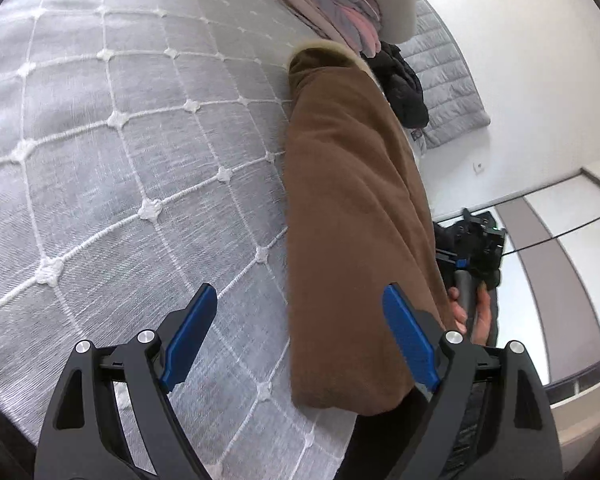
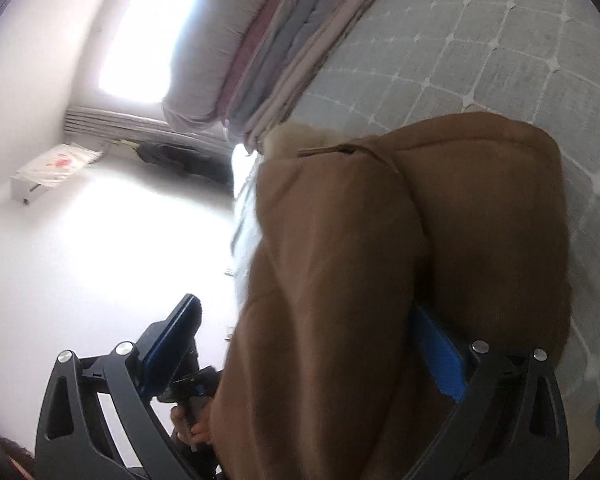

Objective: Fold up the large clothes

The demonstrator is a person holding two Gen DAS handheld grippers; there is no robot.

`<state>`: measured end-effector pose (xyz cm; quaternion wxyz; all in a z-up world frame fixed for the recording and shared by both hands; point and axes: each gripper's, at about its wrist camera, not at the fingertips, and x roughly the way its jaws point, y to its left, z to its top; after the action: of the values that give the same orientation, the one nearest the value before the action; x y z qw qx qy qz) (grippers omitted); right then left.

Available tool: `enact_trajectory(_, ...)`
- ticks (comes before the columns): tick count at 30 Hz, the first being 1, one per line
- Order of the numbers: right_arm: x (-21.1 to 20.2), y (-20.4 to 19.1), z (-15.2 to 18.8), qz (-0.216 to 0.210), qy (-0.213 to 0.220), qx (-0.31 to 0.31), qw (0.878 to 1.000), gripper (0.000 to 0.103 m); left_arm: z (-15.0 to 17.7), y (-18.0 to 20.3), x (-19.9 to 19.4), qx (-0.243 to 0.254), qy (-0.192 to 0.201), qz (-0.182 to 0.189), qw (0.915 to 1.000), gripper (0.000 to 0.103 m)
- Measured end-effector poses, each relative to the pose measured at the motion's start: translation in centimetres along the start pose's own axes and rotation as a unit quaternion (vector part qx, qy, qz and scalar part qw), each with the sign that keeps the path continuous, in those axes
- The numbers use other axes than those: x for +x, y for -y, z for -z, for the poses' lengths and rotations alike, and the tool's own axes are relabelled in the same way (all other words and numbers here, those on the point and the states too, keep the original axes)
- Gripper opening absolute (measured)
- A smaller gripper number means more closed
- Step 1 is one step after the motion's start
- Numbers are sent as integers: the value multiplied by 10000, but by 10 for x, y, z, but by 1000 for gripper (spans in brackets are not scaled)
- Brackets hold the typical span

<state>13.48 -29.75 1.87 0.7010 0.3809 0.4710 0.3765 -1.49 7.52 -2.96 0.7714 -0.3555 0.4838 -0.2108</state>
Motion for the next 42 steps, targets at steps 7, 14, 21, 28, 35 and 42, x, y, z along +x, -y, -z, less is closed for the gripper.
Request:
enact_trajectory(7,-22,-3,15,231,170,-360,9989,14,0,-14,4,-168,82,52,9998,81)
enact_trajectory(14,-70,-39,55,22,857,-899,9923,11,-3,-20,9,-244,96,-10,9997,81)
enact_trajectory(21,-89,82,80,77,901,470,9948,10,-4,-20,20,-126,43,-61,9999,81)
enact_trajectory(28,-133,16,86,685,1360,-319,9878,43,-3,-19,21,-107,12,-32,9999,81)
enact_trajectory(35,-88,-66,149,690,-269,-1808,9807,76,-1,-16,22,-4,-40,-26,10000,81)
enact_trajectory(42,-110,25,175,1011,-241,-698,9921,27,-3,-7,17,29,-228,218,9995,82)
